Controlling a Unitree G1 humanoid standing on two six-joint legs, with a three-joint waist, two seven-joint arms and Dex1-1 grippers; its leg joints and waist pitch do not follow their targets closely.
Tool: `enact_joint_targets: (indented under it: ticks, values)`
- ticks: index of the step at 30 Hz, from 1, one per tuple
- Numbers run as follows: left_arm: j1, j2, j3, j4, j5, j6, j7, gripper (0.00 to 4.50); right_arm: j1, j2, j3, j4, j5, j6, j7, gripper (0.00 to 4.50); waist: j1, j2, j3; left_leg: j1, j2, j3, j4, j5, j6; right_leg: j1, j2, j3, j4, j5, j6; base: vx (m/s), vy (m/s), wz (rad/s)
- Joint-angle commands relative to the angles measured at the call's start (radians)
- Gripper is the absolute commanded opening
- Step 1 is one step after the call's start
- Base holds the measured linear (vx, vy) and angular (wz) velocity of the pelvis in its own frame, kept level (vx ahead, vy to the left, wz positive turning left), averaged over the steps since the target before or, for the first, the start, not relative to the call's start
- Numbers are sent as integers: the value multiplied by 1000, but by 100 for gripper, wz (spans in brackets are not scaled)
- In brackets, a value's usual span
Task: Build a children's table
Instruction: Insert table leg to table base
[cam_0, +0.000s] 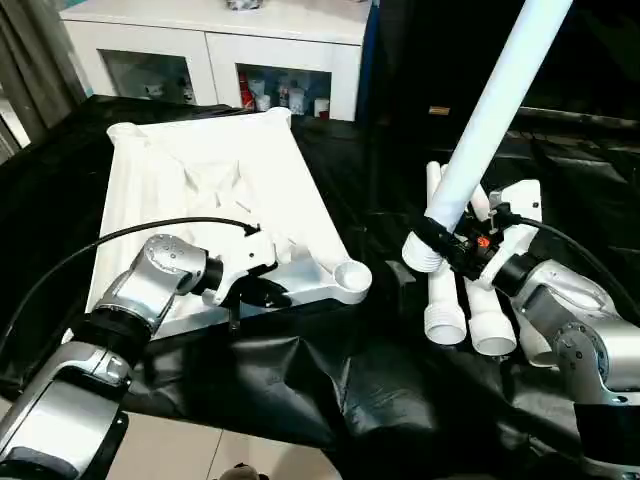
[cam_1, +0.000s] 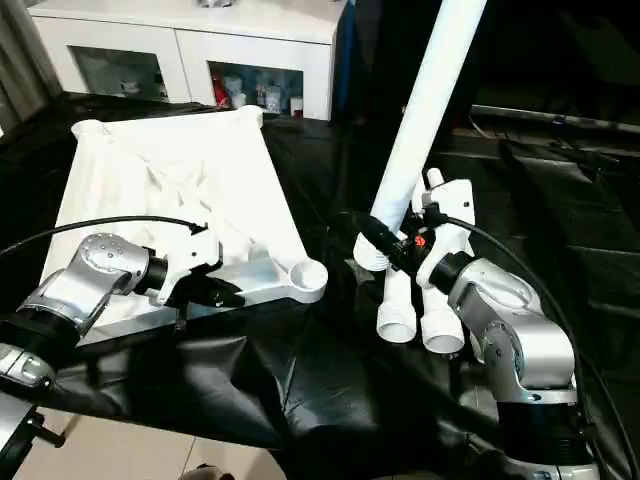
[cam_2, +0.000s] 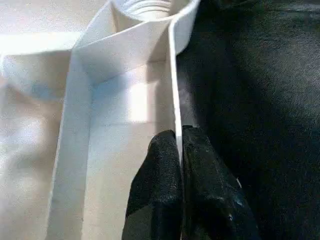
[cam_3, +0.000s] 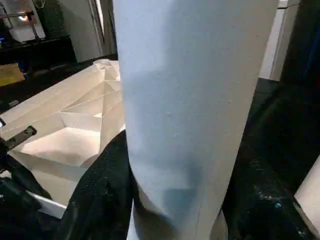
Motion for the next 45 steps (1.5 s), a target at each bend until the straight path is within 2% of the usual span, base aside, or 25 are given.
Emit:
enact_joint_targets:
  ticks: [1,3,5,8,9,10,11,12,16,17,18,20,25,28,34,38,45]
  values:
    - [-16,-1,7,-18,-9,-11,-40,2,-7,-5,2,-1,9,5,10,191,2,3,-61,26,14,-3,-80,-306,-36,41,-68,35,-83,-330,-168,0,0,0]
    - [-4,5,8,-39,-16,-9,-54,0,-6,-3,4,-3,10,7,10,191,3,5,-60,27,17,-5,-82,-311,-40,40,-68,36,-81,-332,-168,0,0,0]
    - [68,28,8,-178,-50,39,-87,0,4,6,23,-25,33,35,27,191,2,3,-60,25,23,-7,-86,-308,-44,43,-70,36,-72,-287,-183,0,0,0]
    - [146,28,2,-332,-70,111,-69,0,26,0,72,-47,38,55,70,191,0,-3,-61,25,23,-1,-83,-282,-27,40,-66,37,-68,-229,-202,0,0,0]
    - [160,25,0,-356,-68,123,-57,0,30,0,81,-46,34,54,75,191,3,1,-60,24,22,0,-82,-265,-20,40,-66,37,-68,-218,-202,0,0,0]
    - [175,20,-2,-375,-63,127,-42,0,29,3,88,-40,31,51,78,191,2,-8,-58,22,23,2,-82,-261,-16,41,-66,37,-69,-217,-200,0,0,0]
    - [175,20,-2,-375,-63,127,-42,0,29,3,88,-40,31,51,78,191,6,-4,-58,22,21,2,-82,-255,-14,41,-67,38,-70,-230,-195,0,0,0]
    - [191,13,-4,-391,-54,125,-23,0,24,11,93,-29,31,50,79,191,7,-4,-57,22,20,2,-82,-257,-14,40,-67,37,-72,-245,-188,0,0,0]
    - [225,0,-6,-438,-27,154,37,0,-8,33,109,13,34,53,88,191,3,-12,-51,24,21,-1,-88,-304,-28,34,-68,37,-82,-358,-151,0,0,0]
    - [225,-3,-4,-440,-22,162,50,0,-13,33,119,20,30,54,95,191,1,-15,-50,23,21,-1,-88,-306,-29,35,-68,38,-83,-364,-145,0,0,0]
    - [226,-5,0,-446,-19,173,60,0,-16,30,130,23,27,57,105,191,2,-13,-50,24,21,-2,-88,-307,-30,34,-68,38,-82,-368,-143,0,0,0]
    - [225,-8,6,-455,-16,190,71,0,-23,21,153,33,18,63,123,191,1,-15,-50,23,20,-2,-88,-301,-30,35,-68,38,-83,-366,-137,0,0,0]
    - [217,-11,14,-446,-21,192,76,0,-34,0,188,61,-19,73,140,191,-3,-16,-52,20,18,-1,-87,-280,-29,37,-66,38,-80,-328,-144,0,0,0]
    - [217,-11,17,-449,-26,198,80,0,-39,1,190,78,-29,64,140,191,-5,-17,-52,19,17,-1,-85,-277,-27,37,-66,38,-80,-323,-150,0,0,0]
    - [214,-9,27,-448,-38,200,71,0,-59,22,199,156,-60,-3,129,191,-8,-13,-52,19,17,-1,-85,-288,-30,36,-67,38,-81,-334,-151,0,0,0]
    - [211,-7,27,-446,-38,201,68,0,-77,44,196,198,-59,-15,131,191,-9,-14,-51,19,18,-1,-87,-286,-28,37,-64,38,-79,-312,-159,0,0,0]
    - [210,-7,30,-442,-37,204,71,0,-77,70,179,257,-43,-42,147,191,-10,-14,-50,20,19,-2,-87,-299,-28,36,-67,38,-81,-333,-159,0,0,0]
